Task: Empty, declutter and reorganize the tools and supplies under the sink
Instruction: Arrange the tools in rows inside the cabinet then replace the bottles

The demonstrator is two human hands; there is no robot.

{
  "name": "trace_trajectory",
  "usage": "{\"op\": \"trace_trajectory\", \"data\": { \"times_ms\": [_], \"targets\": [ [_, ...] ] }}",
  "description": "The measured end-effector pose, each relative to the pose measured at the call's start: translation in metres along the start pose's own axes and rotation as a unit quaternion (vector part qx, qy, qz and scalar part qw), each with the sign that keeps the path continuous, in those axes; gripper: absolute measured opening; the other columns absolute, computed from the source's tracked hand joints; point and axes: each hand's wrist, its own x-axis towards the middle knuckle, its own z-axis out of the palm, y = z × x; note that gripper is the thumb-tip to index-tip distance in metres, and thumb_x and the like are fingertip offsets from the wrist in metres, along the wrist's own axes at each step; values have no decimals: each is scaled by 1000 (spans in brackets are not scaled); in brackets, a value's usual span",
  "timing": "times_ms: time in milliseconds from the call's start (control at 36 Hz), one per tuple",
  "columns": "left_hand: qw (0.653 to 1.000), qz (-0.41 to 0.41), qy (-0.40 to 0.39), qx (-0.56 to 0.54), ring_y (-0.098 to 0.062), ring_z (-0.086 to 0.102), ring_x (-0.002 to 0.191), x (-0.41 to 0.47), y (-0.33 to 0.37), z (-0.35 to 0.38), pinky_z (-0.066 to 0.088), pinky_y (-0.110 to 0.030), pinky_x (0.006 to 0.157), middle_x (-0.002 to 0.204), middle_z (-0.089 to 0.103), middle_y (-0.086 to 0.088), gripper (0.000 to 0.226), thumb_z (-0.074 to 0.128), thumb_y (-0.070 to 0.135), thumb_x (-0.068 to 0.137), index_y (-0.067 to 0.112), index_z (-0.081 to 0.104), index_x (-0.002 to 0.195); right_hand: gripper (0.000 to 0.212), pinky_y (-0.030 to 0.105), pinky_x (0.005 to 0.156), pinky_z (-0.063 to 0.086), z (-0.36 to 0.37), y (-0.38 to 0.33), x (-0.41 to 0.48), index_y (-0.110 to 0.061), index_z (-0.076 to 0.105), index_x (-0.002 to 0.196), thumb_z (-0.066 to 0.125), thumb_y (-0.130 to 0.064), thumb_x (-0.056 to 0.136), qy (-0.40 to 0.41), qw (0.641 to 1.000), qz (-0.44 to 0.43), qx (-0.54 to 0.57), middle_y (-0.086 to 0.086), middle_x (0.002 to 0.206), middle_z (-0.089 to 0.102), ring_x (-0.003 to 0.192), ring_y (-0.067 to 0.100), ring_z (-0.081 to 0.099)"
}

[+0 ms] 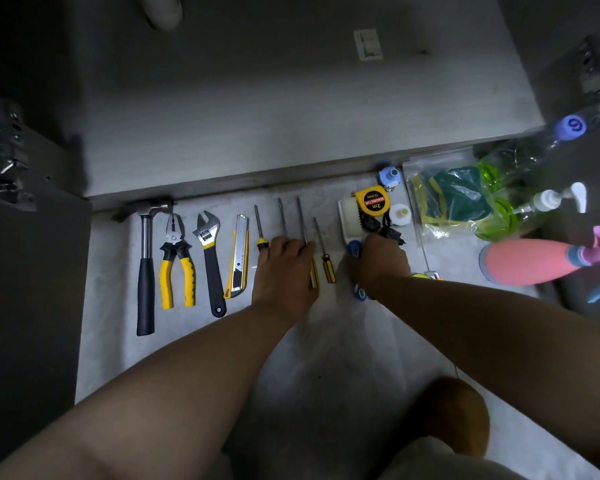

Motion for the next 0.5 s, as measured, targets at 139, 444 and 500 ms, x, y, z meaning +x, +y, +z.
{"op": "trace_trajectory", "data": {
  "times_ms": [139, 444, 500],
  "targets": [
    [1000, 1, -4, -3, -25, 37, 133, -1, 1, -1, 33, -38, 107, 139, 51, 3, 79, 73, 44, 77, 25, 43, 148, 35, 42, 81, 60, -7, 2, 2, -7, 64, 105, 75, -32, 84, -15, 999, 12, 30, 12, 100, 68, 92, 29, 68],
    [999, 38, 10, -16, -24, 37, 129, -4, 41, -17, 34, -37, 102, 135, 49, 0, 68, 71, 42, 77, 23, 52, 139, 31, 32, 78, 61, -70, 62, -47, -9, 75, 66, 69, -35, 83, -124, 992, -21, 0, -2, 57, 72, 58, 10, 71],
    [998, 60, 6, -14, -23, 36, 129, -5, 59, -20, 35, -38, 101, 136, 49, 0, 64, 70, 44, 78, 23, 54, 136, 29, 34, 76, 62, -78, 83, -59, -7, 73, 66, 68, -31, 82, -115, 993, -7, 22, -2, 55, 71, 56, 9, 70]
  ]
}}
